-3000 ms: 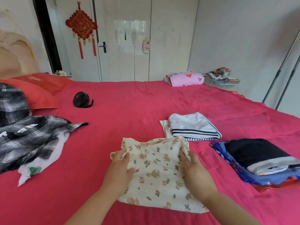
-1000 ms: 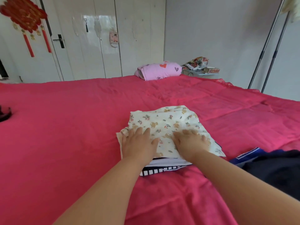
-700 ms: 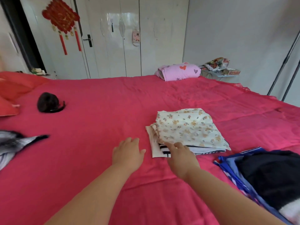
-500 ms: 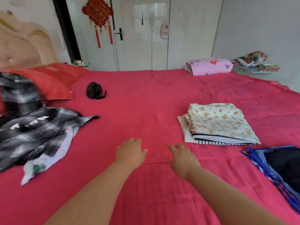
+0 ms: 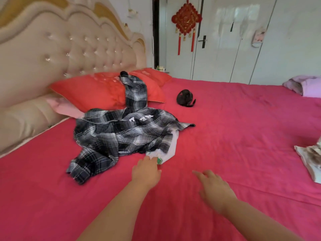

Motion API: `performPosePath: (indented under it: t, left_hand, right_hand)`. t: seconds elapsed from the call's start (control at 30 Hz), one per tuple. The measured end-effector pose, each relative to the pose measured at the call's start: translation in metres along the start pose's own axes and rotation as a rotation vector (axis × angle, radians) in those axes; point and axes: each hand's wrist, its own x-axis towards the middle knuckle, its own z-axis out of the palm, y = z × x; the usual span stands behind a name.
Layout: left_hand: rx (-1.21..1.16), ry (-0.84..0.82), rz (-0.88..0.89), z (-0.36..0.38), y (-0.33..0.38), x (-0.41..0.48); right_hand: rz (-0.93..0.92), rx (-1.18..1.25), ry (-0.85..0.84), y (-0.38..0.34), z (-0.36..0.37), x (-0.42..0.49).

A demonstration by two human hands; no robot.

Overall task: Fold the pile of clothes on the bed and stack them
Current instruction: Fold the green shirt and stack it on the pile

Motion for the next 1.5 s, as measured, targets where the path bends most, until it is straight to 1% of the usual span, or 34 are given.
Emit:
performPosePath:
  t: [0.1,0.17,0.23,0.3,0.33,0.4,0.47,0.5,0.57,0.6,0.67,0.7,0.77,0.8,0.9,1.0,1.03,1.1,1.17,1.27,1.3,1.37,1.43,1.5]
  left_hand:
    - [-0.078,-0.019,0.01,0.015,-0.032,0.023]
    - [-0.146,-0.049,0.022,0.028,-0.043,0.039]
    - [-0.161,-0.061,0.018,0.041,-0.046,0.052]
    - [-0.13,0.009,0.01,0.053,-0.045,0.061]
    - [-0.158,0.056,-0.005,0.057,-0.042,0.063]
    - [-0.321,0.13,-0.026,0.064,-0.031,0.061]
    - [-0.497,0.179,-0.006,0.065,-0.015,0.049]
    - [-0.58,0.201,0.012,0.063,-0.007,0.04]
    - [-0.729,0.224,0.052,0.057,0.01,0.017]
    - [-0.778,0.208,0.079,0.053,0.018,0.003]
    - [-0.837,0.126,0.167,0.046,0.038,-0.03]
    - [-0.859,0.076,0.224,0.042,0.049,-0.047]
    - [-0.896,-0.038,0.335,0.035,0.076,-0.08]
    - [-0.915,-0.109,0.377,0.03,0.09,-0.094]
    - [-0.981,-0.321,0.41,0.017,0.124,-0.131]
    - [-0.959,-0.418,0.52,0.02,0.145,-0.164]
    - [-0.918,-0.429,0.574,0.023,0.149,-0.176]
    - [-0.858,-0.458,0.617,0.03,0.155,-0.196]
    - [-0.919,-0.421,0.626,0.033,0.161,-0.206]
    - [-0.92,-0.249,0.534,0.038,0.16,-0.202]
    - [-0.899,-0.199,0.499,0.038,0.158,-0.199]
    - [-0.864,-0.154,0.442,0.041,0.154,-0.19]
    - [-0.808,-0.134,0.395,0.046,0.15,-0.182]
    - [-0.737,-0.114,0.374,0.052,0.149,-0.175]
  right_hand:
    - [-0.069,0.014,-0.005,-0.029,0.011,0.022]
    - [-0.07,0.049,-0.002,-0.037,0.02,0.034]
    - [-0.06,0.119,0.006,-0.037,0.028,0.044]
    - [-0.058,0.187,0.031,-0.033,0.033,0.053]
    - [-0.054,0.21,0.048,-0.03,0.034,0.056]
    - [-0.03,0.242,0.08,-0.025,0.035,0.061]
    - [0.025,0.328,0.125,-0.021,0.034,0.063]
    - [0.069,0.416,0.146,-0.02,0.032,0.063]
    - [0.201,0.719,0.139,-0.015,0.025,0.059]
    - [0.285,0.915,0.104,-0.014,0.022,0.054]
    - [0.448,1.336,-0.023,-0.009,0.016,0.041]
    - [0.483,1.464,-0.079,-0.005,0.014,0.033]
    - [0.453,1.531,-0.155,0.001,0.004,0.013]
    - [0.435,1.491,-0.17,0.005,-0.002,0.001]
    - [0.393,1.26,-0.101,0.026,-0.016,-0.038]
    - [0.379,1.129,-0.067,0.059,-0.029,-0.092]
    - [0.367,1.114,-0.074,0.069,-0.036,-0.112]
    - [0.327,1.117,-0.07,0.097,-0.049,-0.155]
    - [0.314,1.114,-0.046,0.125,-0.066,-0.198]
    - [0.39,1.103,0.078,0.176,-0.077,-0.25]
    - [0.443,1.042,0.147,0.192,-0.074,-0.261]
    - [0.605,0.803,0.233,0.215,-0.059,-0.273]
    - [0.694,0.502,0.207,0.223,-0.037,-0.275]
    - [0.714,0.409,0.156,0.217,-0.015,-0.273]
